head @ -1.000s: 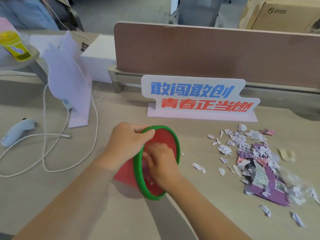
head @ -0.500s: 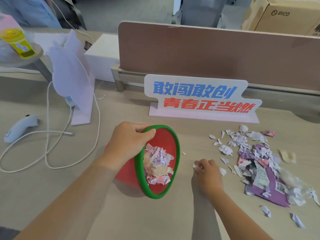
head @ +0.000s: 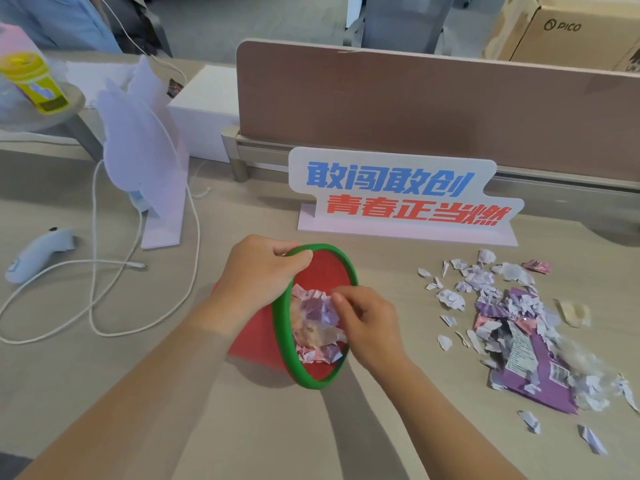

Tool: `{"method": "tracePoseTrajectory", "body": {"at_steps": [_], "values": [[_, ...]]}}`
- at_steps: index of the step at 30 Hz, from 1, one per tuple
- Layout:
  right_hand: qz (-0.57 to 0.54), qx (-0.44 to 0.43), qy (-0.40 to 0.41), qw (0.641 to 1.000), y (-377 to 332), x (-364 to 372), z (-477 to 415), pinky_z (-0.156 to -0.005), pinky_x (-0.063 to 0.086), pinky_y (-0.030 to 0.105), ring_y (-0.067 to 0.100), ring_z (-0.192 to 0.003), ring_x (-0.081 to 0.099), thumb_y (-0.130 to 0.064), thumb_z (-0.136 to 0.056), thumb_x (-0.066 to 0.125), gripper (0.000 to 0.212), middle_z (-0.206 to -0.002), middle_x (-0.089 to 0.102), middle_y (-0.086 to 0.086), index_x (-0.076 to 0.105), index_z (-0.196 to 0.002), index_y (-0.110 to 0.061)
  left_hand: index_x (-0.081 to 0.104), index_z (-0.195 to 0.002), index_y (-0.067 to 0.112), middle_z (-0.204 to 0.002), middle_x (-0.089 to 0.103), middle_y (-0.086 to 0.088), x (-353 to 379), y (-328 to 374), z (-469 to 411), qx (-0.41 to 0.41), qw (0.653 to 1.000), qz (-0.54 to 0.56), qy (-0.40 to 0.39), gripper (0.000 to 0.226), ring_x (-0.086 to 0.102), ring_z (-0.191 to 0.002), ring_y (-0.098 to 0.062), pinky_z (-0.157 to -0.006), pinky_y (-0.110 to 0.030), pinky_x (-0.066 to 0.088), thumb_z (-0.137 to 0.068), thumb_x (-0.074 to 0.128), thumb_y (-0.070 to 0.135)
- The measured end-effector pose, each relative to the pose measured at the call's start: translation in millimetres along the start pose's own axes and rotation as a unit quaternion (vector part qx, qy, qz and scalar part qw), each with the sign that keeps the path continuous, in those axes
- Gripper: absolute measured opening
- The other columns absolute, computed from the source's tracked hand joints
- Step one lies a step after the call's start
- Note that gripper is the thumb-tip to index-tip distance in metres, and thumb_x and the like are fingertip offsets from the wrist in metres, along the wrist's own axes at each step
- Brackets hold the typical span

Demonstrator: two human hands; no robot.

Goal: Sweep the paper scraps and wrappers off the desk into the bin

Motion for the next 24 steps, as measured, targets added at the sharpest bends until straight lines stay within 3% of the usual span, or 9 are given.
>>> {"method": "tracePoseTrajectory", "body": {"at_steps": [3, 6, 9, 12, 15, 17, 20, 24], "values": [[-0.011, 0.124, 0.134, 0.983, 44.1, -24.2, -12.6, -0.068, 0.043, 0.029, 0.019, -0.079, 0.060, -0.020, -0.090, 0.053, 0.017, -0.084, 0.068, 0.001, 0.069, -0.089, -0.014, 0.068, -0.054, 0.055, -0.081, 0.077, -0.010, -2.5, 0.6, 0.0, 0.001, 1.000, 0.008, 0.001, 0.032, 0.072, -0.080, -0.021, -0.077, -0.036, 0.057, -0.078, 0.068, 0.035], [0.109, 0.204, 0.067, 0.971, 94.3, -15.6, -26.7, -0.076, 0.038, 0.027, 0.019, -0.090, 0.054, -0.018, -0.090, 0.050, 0.022, -0.107, 0.059, 0.009, 0.062, -0.107, -0.012, 0.073, -0.055, 0.045, -0.084, 0.076, -0.013, -4.4, -4.0, -1.1, -0.009, 1.000, 0.018, 0.009, 0.024, 0.072, -0.081, -0.022, -0.077, -0.036, 0.056, -0.077, 0.070, 0.035], [0.191, 0.186, -0.040, 0.963, 120.4, 3.9, -34.6, -0.080, 0.043, 0.032, 0.026, -0.099, 0.054, -0.018, -0.089, 0.051, 0.023, -0.112, 0.055, 0.010, 0.059, -0.109, -0.010, 0.079, -0.071, 0.029, -0.082, 0.076, -0.013, -2.9, -5.8, -0.5, -0.013, 1.000, 0.024, 0.000, 0.014, 0.072, -0.079, -0.023, -0.077, -0.038, 0.056, -0.076, 0.068, 0.036], [0.268, 0.152, -0.098, 0.946, 129.6, 13.9, -37.5, -0.073, 0.042, 0.034, 0.031, -0.094, 0.052, -0.017, -0.087, 0.054, 0.013, -0.103, 0.055, 0.013, 0.059, -0.093, -0.006, 0.079, -0.075, 0.027, -0.080, 0.076, -0.013, -1.3, -7.2, 0.0, -0.009, 1.000, 0.023, -0.008, 0.015, 0.073, -0.076, -0.023, -0.076, -0.038, 0.058, -0.076, 0.067, 0.035], [0.296, 0.153, -0.129, 0.934, 133.0, 14.1, -38.7, -0.066, 0.037, 0.031, 0.031, -0.090, 0.053, -0.014, -0.088, 0.052, 0.011, -0.096, 0.055, 0.013, 0.057, -0.080, -0.008, 0.077, -0.067, 0.038, -0.078, 0.076, -0.010, -2.5, -7.4, 0.7, -0.002, 1.000, 0.023, -0.010, 0.014, 0.072, -0.077, -0.023, -0.072, -0.032, 0.057, -0.077, 0.068, 0.034], [0.266, 0.186, -0.095, 0.941, 136.2, 0.5, -35.3, -0.063, 0.037, 0.030, 0.031, -0.085, 0.055, -0.012, -0.086, 0.052, 0.012, -0.091, 0.056, 0.012, 0.055, -0.075, -0.009, 0.078, -0.069, 0.038, -0.080, 0.076, -0.012, -5.2, -9.1, 0.2, 0.001, 1.000, 0.023, -0.005, 0.013, 0.072, -0.081, -0.025, -0.076, -0.036, 0.057, -0.077, 0.068, 0.033], [0.165, 0.232, 0.026, 0.958, 137.8, -37.7, -10.3, -0.060, 0.038, 0.024, 0.028, -0.079, 0.053, -0.011, -0.085, 0.057, 0.012, -0.089, 0.055, 0.011, 0.058, -0.074, -0.007, 0.079, -0.073, 0.027, -0.083, 0.075, -0.016, -7.4, -9.0, 0.0, 0.006, 1.000, 0.020, -0.004, 0.013, 0.071, -0.075, -0.028, -0.078, -0.040, 0.057, -0.077, 0.068, 0.032], [0.167, 0.204, -0.013, 0.964, 138.4, -44.3, 34.1, -0.062, 0.029, 0.021, 0.018, -0.074, 0.048, -0.012, -0.083, 0.063, 0.027, -0.084, 0.048, -0.001, 0.052, -0.060, -0.022, 0.073, -0.061, 0.048, -0.079, 0.077, -0.010, -2.7, -4.4, -0.9, 0.020, 1.000, 0.005, -0.022, 0.021, 0.072, -0.080, -0.023, -0.077, -0.038, 0.057, -0.077, 0.069, 0.035]]}}
Point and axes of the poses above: each hand's wrist, its own z-axis away from the middle knuckle, its own x-axis out of the palm, y = z × x, the point moved 7 cm from there along -z, towards the middle knuckle
